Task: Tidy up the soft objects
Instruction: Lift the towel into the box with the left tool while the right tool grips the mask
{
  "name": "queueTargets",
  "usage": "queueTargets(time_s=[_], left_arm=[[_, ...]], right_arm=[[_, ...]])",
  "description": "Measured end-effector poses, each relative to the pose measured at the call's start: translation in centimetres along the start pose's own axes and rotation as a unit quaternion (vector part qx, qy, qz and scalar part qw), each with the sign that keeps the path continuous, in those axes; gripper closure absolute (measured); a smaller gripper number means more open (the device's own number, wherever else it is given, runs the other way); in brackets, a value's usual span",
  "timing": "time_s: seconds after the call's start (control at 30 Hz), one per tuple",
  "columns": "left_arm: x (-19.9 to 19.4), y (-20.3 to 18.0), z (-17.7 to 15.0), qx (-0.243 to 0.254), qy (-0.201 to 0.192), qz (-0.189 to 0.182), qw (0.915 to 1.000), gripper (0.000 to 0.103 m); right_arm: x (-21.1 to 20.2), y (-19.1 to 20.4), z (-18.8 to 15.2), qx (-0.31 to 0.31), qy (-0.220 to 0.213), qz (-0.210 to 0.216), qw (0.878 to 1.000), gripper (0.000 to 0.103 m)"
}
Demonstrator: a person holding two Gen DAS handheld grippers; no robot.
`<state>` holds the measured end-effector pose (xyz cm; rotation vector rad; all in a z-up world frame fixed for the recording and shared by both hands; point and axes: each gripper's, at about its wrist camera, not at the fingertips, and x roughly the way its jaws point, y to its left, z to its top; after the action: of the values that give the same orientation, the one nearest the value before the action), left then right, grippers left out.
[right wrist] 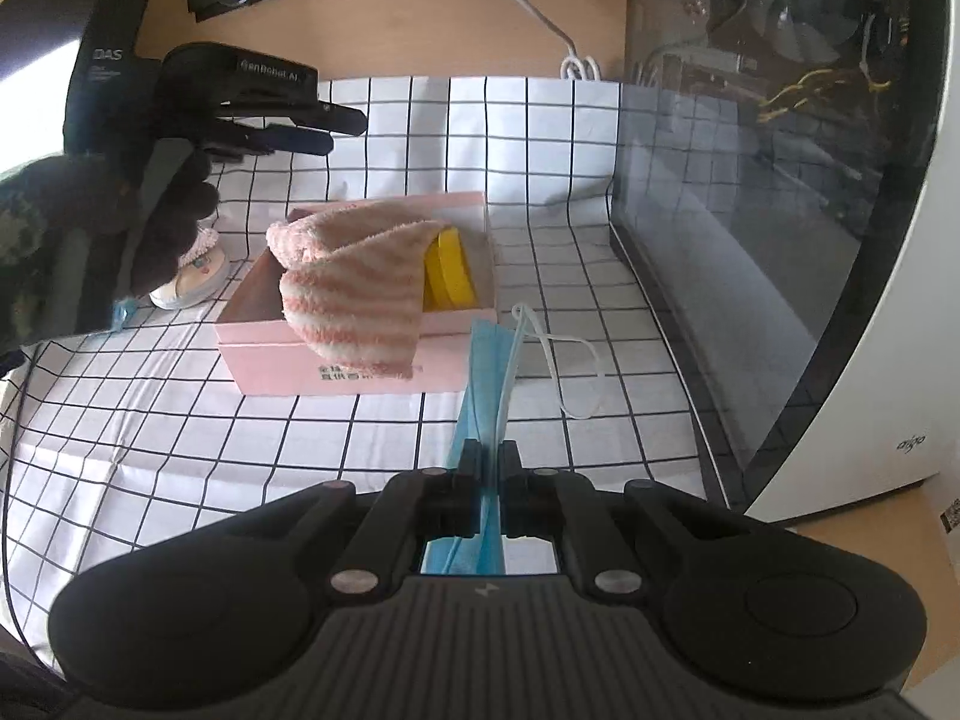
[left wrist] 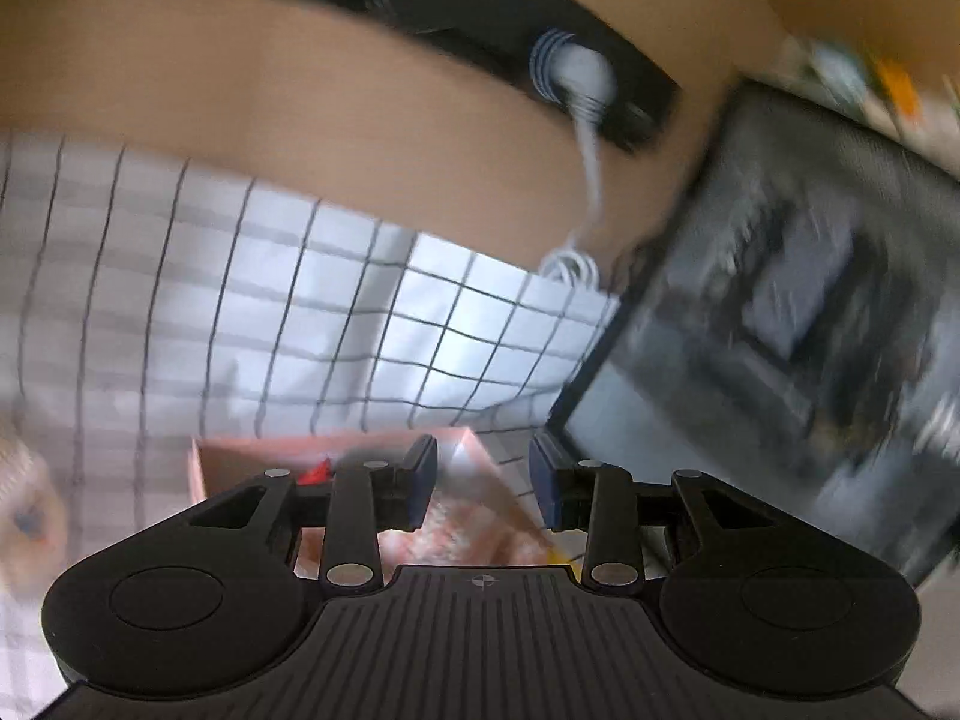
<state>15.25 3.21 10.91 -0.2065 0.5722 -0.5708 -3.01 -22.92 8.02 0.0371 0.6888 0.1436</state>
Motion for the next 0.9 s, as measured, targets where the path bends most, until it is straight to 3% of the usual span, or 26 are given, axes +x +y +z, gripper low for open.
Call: queueTargets(time_s=[0.07, 0.1, 0.2, 0.27, 0.33, 0.4, 0.47, 0.53, 0.57, 0.63, 0.77, 0.9], left_arm=[[0.3, 1.4, 0.2, -0.07, 0.001, -0.017, 0.9974, 0.066], [0.3, 1.7, 0.2, -0.082, 0.01, -0.014, 0.9965, 0.066], [-0.8, 0.7, -0.5, -0.029, 0.043, -0.037, 0.998, 0.066], [-1.1, -0.9, -1.7, 0.014, 0.1, -0.089, 0.9909, 0.066], [-0.6, -2.2, -2.9, 0.031, 0.137, -0.114, 0.9835, 0.066], [1.5, -2.3, -3.5, 0.01, 0.166, -0.088, 0.9821, 0.069], [3.8, -1.1, -3.8, -0.03, 0.187, -0.054, 0.9804, 0.082], [5.2, 0.8, -4.2, -0.07, 0.197, -0.017, 0.9777, 0.087], [5.6, 1.7, -4.4, -0.081, 0.203, 0.009, 0.9759, 0.094], [5.7, 2.9, -4.8, -0.073, 0.212, 0.057, 0.9728, 0.095], [5.7, 2.6, -4.6, -0.06, 0.211, 0.066, 0.9735, 0.086], [2.8, 0.7, -4.3, -0.036, 0.178, 0.044, 0.9825, 0.084]], right_arm=[[-0.1, -0.3, -0.2, 0.004, 0.0, -0.004, 1.0, 0.098], [-0.1, -0.5, -0.4, 0.007, 0.002, -0.008, 1.0, 0.098], [0.2, -1.1, -0.7, 0.017, 0.008, -0.016, 1.0, 0.098], [0.5, -1.5, -0.8, 0.027, 0.014, -0.017, 0.999, 0.098], [1.0, -1.6, -0.8, 0.033, 0.024, -0.018, 0.999, 0.098], [1.1, -1.4, -0.6, 0.027, 0.024, -0.019, 0.999, 0.098], [0.7, -1.1, -0.6, 0.019, 0.016, -0.017, 1.0, 0.098], [0.4, -1.0, -0.6, 0.013, 0.012, -0.018, 1.0, 0.098], [0.4, -1.0, -0.8, 0.011, 0.013, -0.019, 1.0, 0.098], [0.7, -1.3, -0.9, 0.011, 0.021, -0.021, 0.999, 0.098], [0.8, -1.5, -0.2, 0.003, 0.015, -0.024, 1.0, 0.098], [0.3, -1.0, 2.9, -0.015, -0.026, 0.0, 1.0, 0.098]])
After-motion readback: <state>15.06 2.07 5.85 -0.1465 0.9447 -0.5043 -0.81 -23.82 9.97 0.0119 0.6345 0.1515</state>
